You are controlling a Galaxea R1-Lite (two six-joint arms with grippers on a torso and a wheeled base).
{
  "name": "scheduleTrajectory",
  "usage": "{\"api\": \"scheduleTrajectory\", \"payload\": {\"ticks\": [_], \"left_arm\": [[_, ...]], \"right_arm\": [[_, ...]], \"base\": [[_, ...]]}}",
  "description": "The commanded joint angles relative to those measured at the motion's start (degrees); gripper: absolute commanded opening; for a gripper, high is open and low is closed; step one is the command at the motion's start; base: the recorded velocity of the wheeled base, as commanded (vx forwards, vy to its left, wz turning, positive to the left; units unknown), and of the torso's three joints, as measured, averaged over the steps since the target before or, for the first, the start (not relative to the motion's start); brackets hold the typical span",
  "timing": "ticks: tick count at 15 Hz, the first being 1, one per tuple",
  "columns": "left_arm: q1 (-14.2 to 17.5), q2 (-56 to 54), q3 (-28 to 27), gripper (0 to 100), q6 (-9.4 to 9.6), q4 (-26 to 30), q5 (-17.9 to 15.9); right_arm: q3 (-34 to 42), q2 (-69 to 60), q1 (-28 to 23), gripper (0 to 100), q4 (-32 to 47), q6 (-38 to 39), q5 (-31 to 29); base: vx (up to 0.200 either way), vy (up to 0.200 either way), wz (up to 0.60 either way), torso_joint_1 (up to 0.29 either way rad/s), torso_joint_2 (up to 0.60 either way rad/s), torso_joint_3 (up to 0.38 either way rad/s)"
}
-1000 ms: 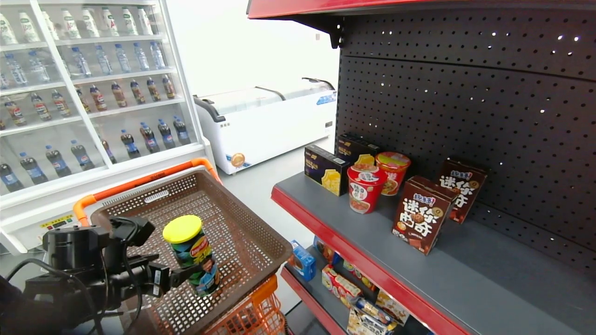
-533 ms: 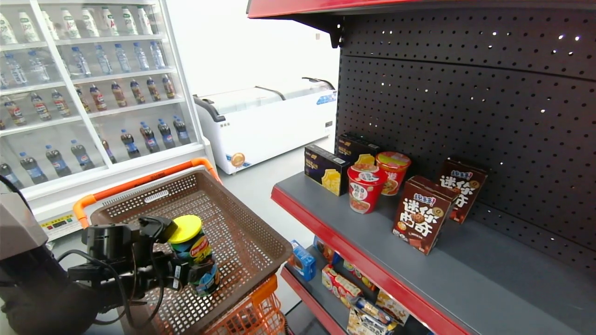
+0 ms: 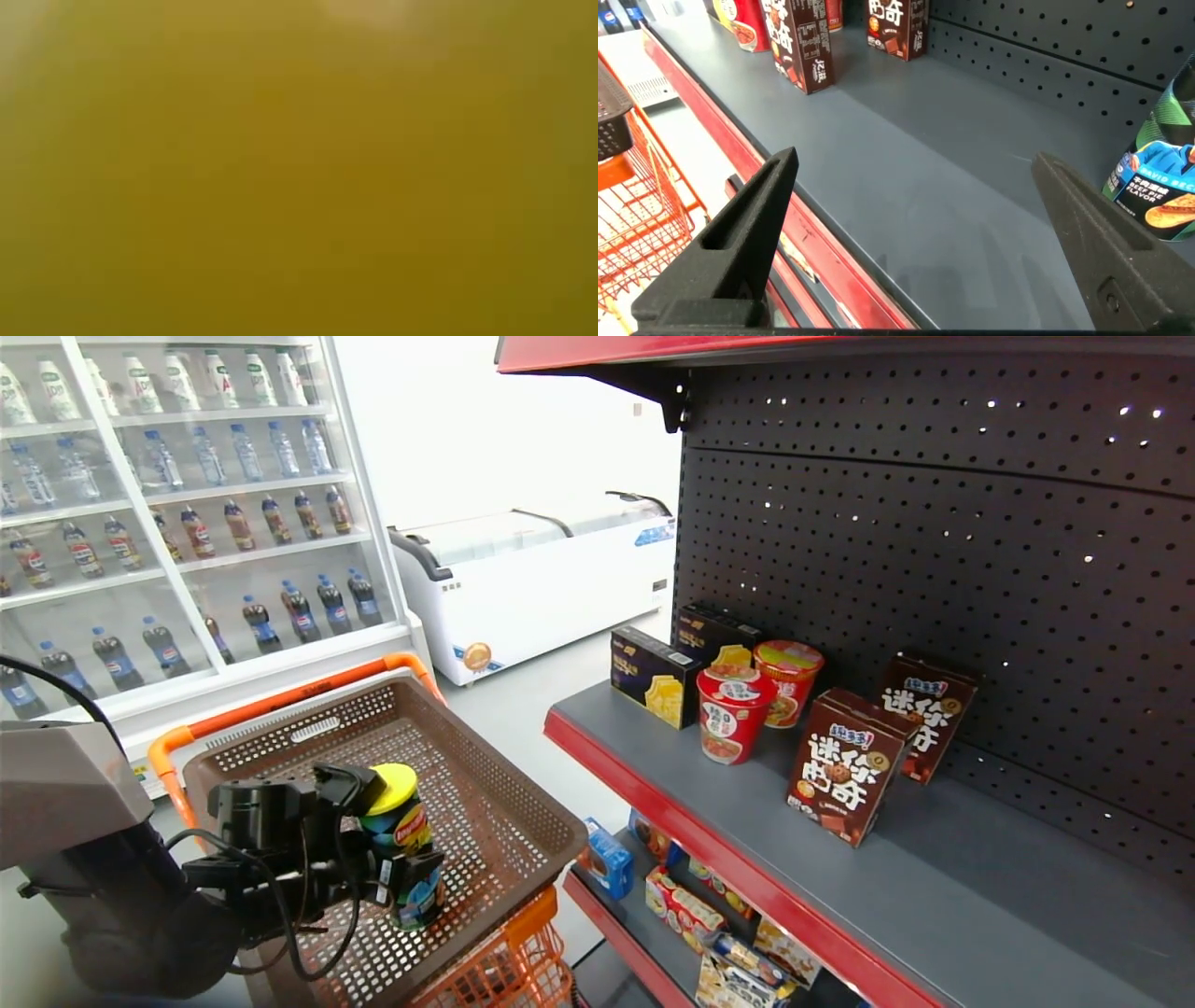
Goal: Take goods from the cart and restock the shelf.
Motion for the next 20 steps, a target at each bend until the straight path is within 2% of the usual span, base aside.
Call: {"api": "scheduleTrajectory", "payload": {"ticks": [1,4,6,7,9,10,11,12,15,16,17,18,19,20], "left_arm": [[-0.55,-0.06,-0.67,0,-0.23,-0.02,0.56],[-0.64,-3.23,-0.32,0,-1.64,0.24,3.81],[-0.29,-11.66,-1.2,0,-5.07,2.18,5.04],[-0.29,-14.3,-1.38,0,-5.42,4.02,5.13],[-0.38,-28.63,-2.52,0,-5.86,20.19,5.3],[-0.46,-31.88,-2.43,0,-6.56,23.89,5.3],[-1.61,-41.11,-1.47,0,-10.08,33.11,5.13],[-2.66,-47.44,-0.59,0,-12.36,38.48,5.22],[-2.57,-67.47,3.1,0,-12.71,49.73,5.3],[-2.57,-67.47,3.1,0,-12.71,49.73,5.3],[-2.66,-75.65,4.69,0,-12.36,51.83,5.39],[-2.57,-78.02,4.69,0,-11.57,52.36,6.62],[-2.75,-81.54,5.65,0,-9.64,52.8,8.73],[-2.75,-84.35,7.15,0,-9.11,53.33,8.64]], "right_arm": [[0.01,0.09,0.04,100,0.0,-0.04,0.01],[0.01,0.09,0.04,100,0.0,-0.04,0.01],[0.01,0.09,0.04,100,0.0,-0.04,0.01],[0.01,0.09,0.04,100,0.0,-0.04,0.01],[0.01,0.09,0.04,100,0.0,-0.04,0.01],[0.01,0.09,0.04,100,0.0,-0.04,0.01],[0.01,0.09,0.04,100,0.0,-0.04,0.01],[0.01,0.09,0.04,100,0.0,-0.04,0.01],[0.01,0.09,0.04,100,0.0,-0.04,0.01],[0.01,0.09,0.04,100,0.0,-0.04,0.01],[0.01,0.09,0.04,100,0.0,-0.04,0.01],[0.01,0.09,0.04,100,0.0,-0.04,0.01],[0.01,0.09,0.04,100,0.0,-0.04,0.01],[0.01,0.09,0.04,100,0.0,-0.04,0.01]], "base": [[0.0,0.0,0.0,0.0,0.0,0.0],[0.0,0.0,0.0,0.0,0.0,0.0],[0.0,0.0,0.0,0.0,0.0,0.0],[0.0,0.0,0.0,0.0,0.0,0.0],[0.0,0.0,0.0,0.0,0.0,0.0],[0.0,0.0,0.0,0.0,0.0,0.0],[0.0,0.0,0.0,0.0,0.0,0.0],[0.0,0.0,0.0,0.0,0.0,0.0],[0.0,0.0,0.0,0.0,0.0,0.0],[0.0,0.0,0.0,0.0,0.0,0.0],[0.0,0.0,0.0,0.0,0.0,0.0],[0.0,0.0,0.0,0.0,0.0,0.0],[0.0,0.0,0.0,0.0,0.0,0.0],[0.0,0.0,0.0,0.0,0.0,0.0]]}}
